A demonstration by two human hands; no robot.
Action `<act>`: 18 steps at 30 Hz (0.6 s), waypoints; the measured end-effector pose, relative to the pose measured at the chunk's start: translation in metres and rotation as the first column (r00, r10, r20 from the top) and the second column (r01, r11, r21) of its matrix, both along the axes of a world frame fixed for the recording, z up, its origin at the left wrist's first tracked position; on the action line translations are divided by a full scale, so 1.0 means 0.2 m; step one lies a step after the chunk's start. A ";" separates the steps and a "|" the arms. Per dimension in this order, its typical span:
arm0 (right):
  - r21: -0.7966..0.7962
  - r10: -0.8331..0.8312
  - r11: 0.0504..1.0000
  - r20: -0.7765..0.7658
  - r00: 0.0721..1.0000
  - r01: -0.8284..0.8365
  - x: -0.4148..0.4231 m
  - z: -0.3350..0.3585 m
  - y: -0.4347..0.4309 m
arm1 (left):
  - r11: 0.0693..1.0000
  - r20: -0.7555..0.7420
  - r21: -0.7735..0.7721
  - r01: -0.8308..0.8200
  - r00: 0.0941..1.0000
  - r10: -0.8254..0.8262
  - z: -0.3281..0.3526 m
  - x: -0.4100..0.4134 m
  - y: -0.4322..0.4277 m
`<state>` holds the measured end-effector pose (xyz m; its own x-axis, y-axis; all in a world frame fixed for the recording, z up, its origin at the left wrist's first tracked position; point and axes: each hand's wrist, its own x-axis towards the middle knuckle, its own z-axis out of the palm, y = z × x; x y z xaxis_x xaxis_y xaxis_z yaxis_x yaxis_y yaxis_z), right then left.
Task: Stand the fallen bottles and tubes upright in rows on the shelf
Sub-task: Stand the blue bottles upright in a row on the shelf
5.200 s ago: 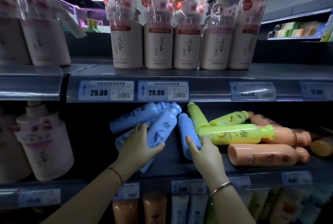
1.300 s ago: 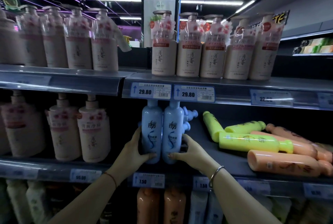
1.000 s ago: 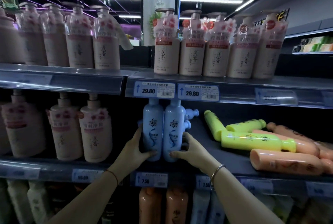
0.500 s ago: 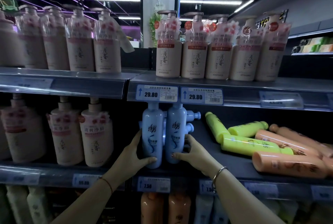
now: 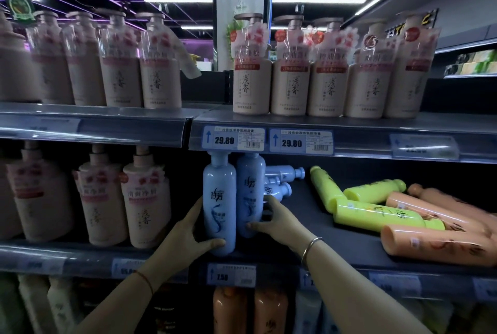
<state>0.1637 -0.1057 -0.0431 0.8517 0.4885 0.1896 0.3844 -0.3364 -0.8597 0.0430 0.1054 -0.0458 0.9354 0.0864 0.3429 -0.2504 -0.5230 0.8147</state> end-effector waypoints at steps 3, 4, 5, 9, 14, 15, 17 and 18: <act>-0.023 0.019 1.000 0.022 1.000 -0.018 0.01 0.01 0.05 | 1.000 0.005 -0.014 -0.004 1.000 0.004 0.00 -0.01 -0.01; -0.027 0.023 0.999 0.034 0.999 -0.022 0.01 0.01 0.06 | 1.000 0.010 -0.018 -0.008 1.000 0.008 0.00 -0.01 -0.01; -0.030 0.029 0.999 0.039 0.999 -0.028 0.00 0.02 0.08 | 1.000 0.013 -0.020 -0.015 1.000 0.015 0.00 -0.01 -0.02; -0.029 0.064 0.998 0.040 0.997 -0.063 0.00 0.04 0.12 | 0.998 0.022 -0.007 -0.056 0.998 0.056 -0.01 -0.02 -0.03; -0.045 0.088 0.995 0.032 0.996 -0.086 0.02 0.05 0.13 | 0.994 0.037 -0.022 -0.110 0.993 0.111 -0.03 -0.02 -0.07; -0.053 0.091 0.995 0.028 0.995 -0.090 0.02 0.05 0.13 | 0.993 0.039 -0.022 -0.114 0.993 0.115 -0.03 -0.02 -0.08; -0.061 0.107 0.993 0.025 0.994 -0.106 0.03 0.06 0.12 | 0.992 0.041 -0.016 -0.123 0.991 0.124 -0.03 -0.02 -0.09; -0.062 0.114 0.992 0.026 0.993 -0.112 0.03 0.06 0.12 | 0.992 0.045 -0.019 -0.125 0.991 0.126 -0.03 -0.02 -0.09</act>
<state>0.1695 -0.0825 -0.0321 0.7848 0.5927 0.1811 0.4476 -0.3399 -0.8271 0.0383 0.0872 -0.0522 0.8999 0.2080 0.3834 -0.2213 -0.5398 0.8122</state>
